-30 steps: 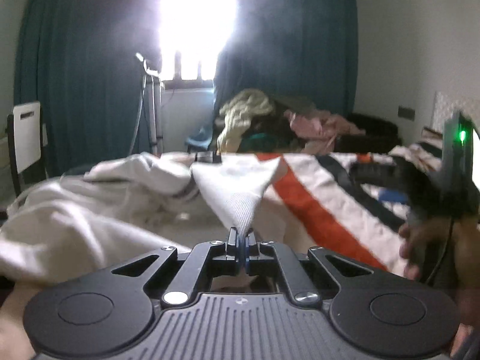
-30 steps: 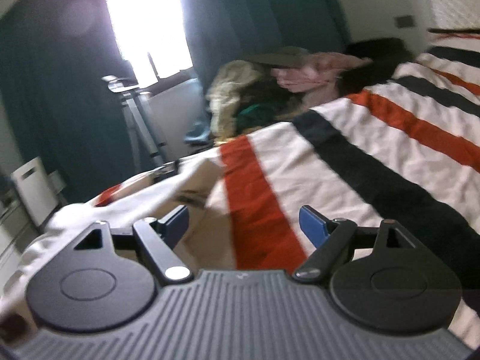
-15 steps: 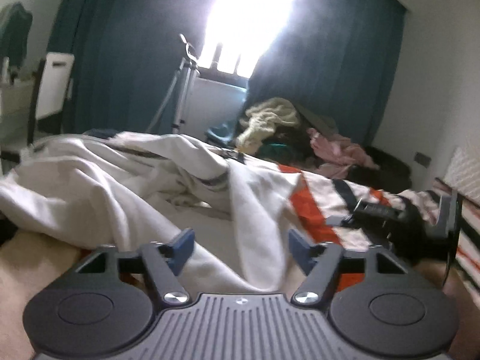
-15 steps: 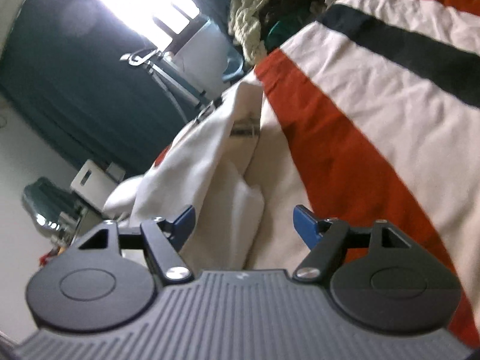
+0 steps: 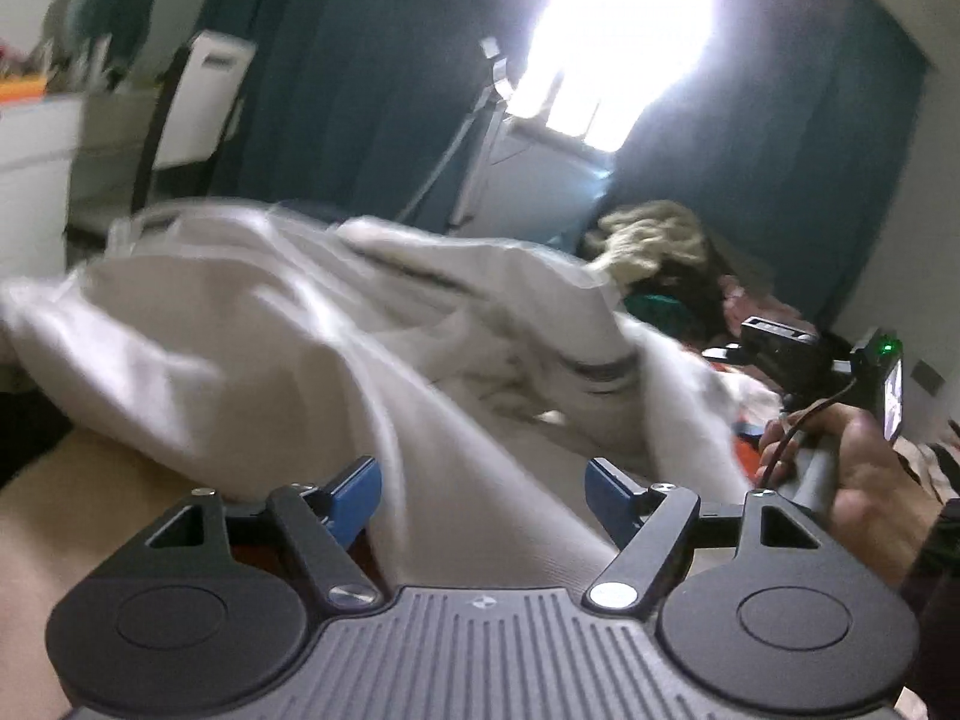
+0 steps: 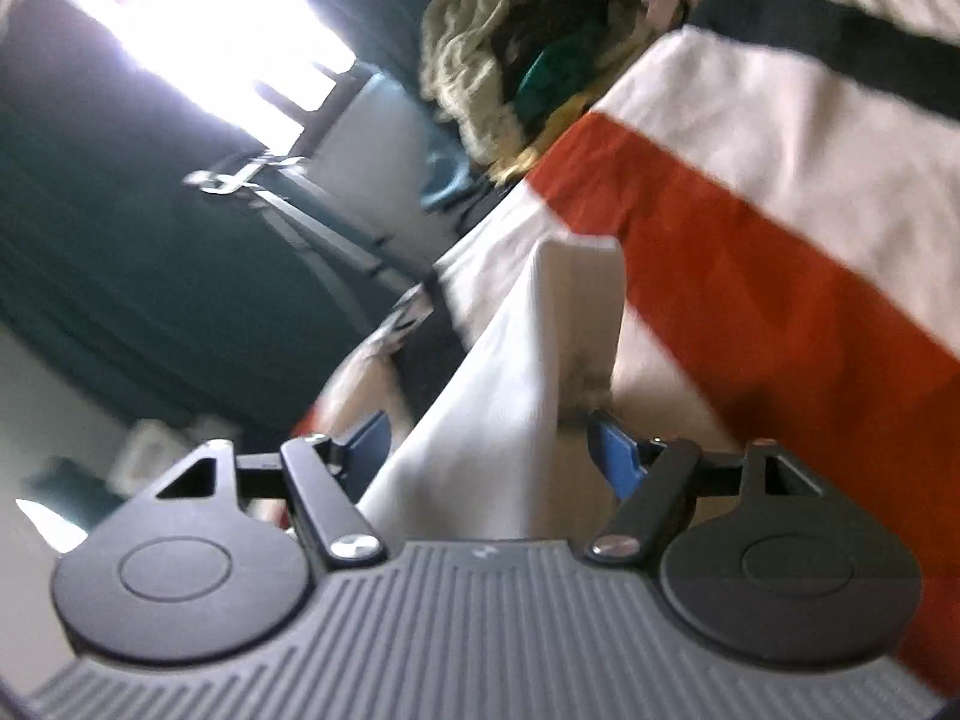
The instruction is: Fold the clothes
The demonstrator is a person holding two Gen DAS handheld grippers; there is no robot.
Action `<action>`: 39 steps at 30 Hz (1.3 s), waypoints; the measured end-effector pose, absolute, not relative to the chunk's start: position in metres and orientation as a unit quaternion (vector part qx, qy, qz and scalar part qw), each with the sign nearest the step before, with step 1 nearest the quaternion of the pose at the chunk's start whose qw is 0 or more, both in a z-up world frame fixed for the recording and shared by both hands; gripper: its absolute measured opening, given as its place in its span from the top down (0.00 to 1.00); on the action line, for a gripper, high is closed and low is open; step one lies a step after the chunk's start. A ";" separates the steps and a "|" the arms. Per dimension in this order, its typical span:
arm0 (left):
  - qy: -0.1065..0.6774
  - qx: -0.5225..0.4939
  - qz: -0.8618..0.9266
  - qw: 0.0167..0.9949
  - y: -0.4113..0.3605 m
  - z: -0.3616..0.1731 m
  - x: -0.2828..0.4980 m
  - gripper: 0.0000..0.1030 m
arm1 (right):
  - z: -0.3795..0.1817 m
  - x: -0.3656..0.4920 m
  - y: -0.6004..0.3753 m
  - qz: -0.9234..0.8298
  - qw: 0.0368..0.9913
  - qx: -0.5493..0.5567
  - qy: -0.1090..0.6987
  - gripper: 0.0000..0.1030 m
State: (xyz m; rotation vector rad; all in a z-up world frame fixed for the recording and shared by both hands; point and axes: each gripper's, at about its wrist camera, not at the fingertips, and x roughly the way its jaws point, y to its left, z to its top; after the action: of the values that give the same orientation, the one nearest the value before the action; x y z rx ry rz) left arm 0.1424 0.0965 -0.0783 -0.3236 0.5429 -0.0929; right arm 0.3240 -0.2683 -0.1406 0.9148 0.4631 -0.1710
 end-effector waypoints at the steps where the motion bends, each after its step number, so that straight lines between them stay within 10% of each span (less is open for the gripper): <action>1: 0.275 -0.170 -0.039 0.945 0.100 -0.084 0.150 0.26 | -0.143 0.335 -0.268 -0.091 0.871 0.431 0.216 0.32; 4: 0.293 -0.189 -0.035 0.937 0.108 -0.102 0.168 0.26 | -0.146 0.363 -0.268 -0.086 0.880 0.413 0.218 0.81; 7: 0.298 -0.190 -0.036 0.935 0.107 -0.114 0.182 0.26 | -0.131 0.376 -0.268 -0.082 0.900 0.371 0.214 0.89; 18: 0.271 -0.196 -0.052 0.941 0.107 -0.103 0.173 0.26 | 0.000 0.253 -0.372 -0.125 0.938 0.321 0.038 0.91; 31: 0.319 -0.292 -0.034 0.901 0.146 -0.086 0.136 0.21 | -0.180 0.048 -0.461 -0.313 0.738 0.579 0.148 0.91; 37: 0.347 -0.440 0.029 0.828 0.219 -0.090 0.126 0.21 | -0.180 0.031 -0.463 -0.289 0.747 0.582 0.141 0.88; 39: 0.342 -0.496 0.049 0.797 0.250 -0.093 0.125 0.21 | -0.181 0.029 -0.464 -0.285 0.746 0.585 0.142 0.71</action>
State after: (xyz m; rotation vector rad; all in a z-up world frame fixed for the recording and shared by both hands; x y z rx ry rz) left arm 0.1247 0.2499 -0.0930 -1.0649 0.7347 0.1051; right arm 0.0294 -0.4640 -0.1812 1.2794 0.3115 -0.6240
